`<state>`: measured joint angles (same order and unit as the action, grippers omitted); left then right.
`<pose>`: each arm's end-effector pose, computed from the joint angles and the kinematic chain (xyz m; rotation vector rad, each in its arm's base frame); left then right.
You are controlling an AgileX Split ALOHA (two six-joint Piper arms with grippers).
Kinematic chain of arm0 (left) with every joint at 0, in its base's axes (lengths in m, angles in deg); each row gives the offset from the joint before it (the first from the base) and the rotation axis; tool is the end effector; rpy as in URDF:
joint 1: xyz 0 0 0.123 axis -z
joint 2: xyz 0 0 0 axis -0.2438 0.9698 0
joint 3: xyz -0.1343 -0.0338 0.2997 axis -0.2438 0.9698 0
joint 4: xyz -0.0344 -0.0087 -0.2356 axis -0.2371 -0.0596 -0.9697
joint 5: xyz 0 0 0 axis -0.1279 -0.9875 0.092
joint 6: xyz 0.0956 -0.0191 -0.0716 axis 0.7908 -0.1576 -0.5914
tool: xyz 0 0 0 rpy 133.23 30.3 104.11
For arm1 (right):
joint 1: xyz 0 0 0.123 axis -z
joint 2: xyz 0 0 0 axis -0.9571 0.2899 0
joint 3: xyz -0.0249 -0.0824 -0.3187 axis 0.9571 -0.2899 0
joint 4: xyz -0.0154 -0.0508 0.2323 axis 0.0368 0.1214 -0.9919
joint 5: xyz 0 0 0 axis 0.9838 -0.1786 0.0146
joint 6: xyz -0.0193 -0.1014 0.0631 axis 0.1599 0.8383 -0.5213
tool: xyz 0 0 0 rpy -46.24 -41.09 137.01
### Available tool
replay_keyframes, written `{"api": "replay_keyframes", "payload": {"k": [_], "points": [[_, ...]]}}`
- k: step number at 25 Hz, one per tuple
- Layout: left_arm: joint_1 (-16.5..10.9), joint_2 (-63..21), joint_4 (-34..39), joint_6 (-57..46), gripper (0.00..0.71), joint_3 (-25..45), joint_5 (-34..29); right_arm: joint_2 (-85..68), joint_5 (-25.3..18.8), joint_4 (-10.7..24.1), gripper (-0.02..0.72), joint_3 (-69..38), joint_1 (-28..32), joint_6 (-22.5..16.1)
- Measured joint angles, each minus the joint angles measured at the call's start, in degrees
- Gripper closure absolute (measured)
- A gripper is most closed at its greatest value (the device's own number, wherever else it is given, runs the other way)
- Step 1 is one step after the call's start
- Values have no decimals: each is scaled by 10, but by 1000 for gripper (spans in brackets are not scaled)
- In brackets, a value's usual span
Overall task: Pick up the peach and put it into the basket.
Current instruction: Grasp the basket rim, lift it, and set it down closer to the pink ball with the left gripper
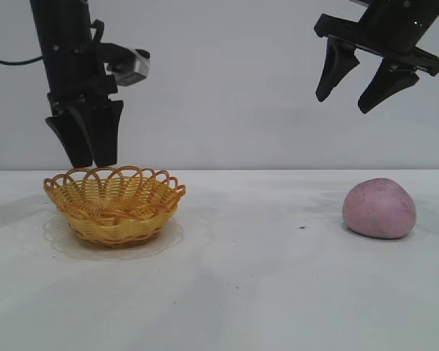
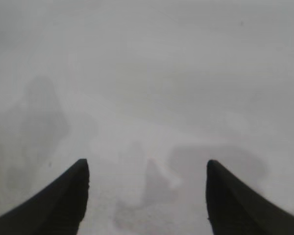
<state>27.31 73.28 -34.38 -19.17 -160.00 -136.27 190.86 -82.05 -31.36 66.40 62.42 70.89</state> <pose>0.4690 -0.1349 0.1746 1.2299 2.7722 -0.2833 0.4217 0.1185 0.2412 -0.3328 2.4597 0.4884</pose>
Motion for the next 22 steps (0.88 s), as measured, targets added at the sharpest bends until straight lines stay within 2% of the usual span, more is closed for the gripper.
{"api": "replay_keyframes", "payload": {"k": [7, 10, 14, 15, 19, 20, 22], "points": [[1, 24, 1, 0, 184, -2, -2, 0, 0, 0, 275, 0, 0, 0], [1, 31, 2, 0, 347, -11, -2, 0, 0, 0, 275, 0, 0, 1], [7, 32, 3, 18, 623, -11, -2, 0, -1, 0, 275, 0, 0, 2], [10, 32, 3, 24, 653, -12, -3, 0, -1, 1, 275, 0, 0, 4], [17, 32, -2, 24, 645, -15, -5, 0, -1, 1, 275, 0, 0, 6], [17, 32, -2, 15, 710, -15, -6, 0, -1, 1, 275, 0, 0, 6], [18, 31, -2, -11, 710, -15, -8, 0, -1, 1, 275, 0, 0, 6]]}}
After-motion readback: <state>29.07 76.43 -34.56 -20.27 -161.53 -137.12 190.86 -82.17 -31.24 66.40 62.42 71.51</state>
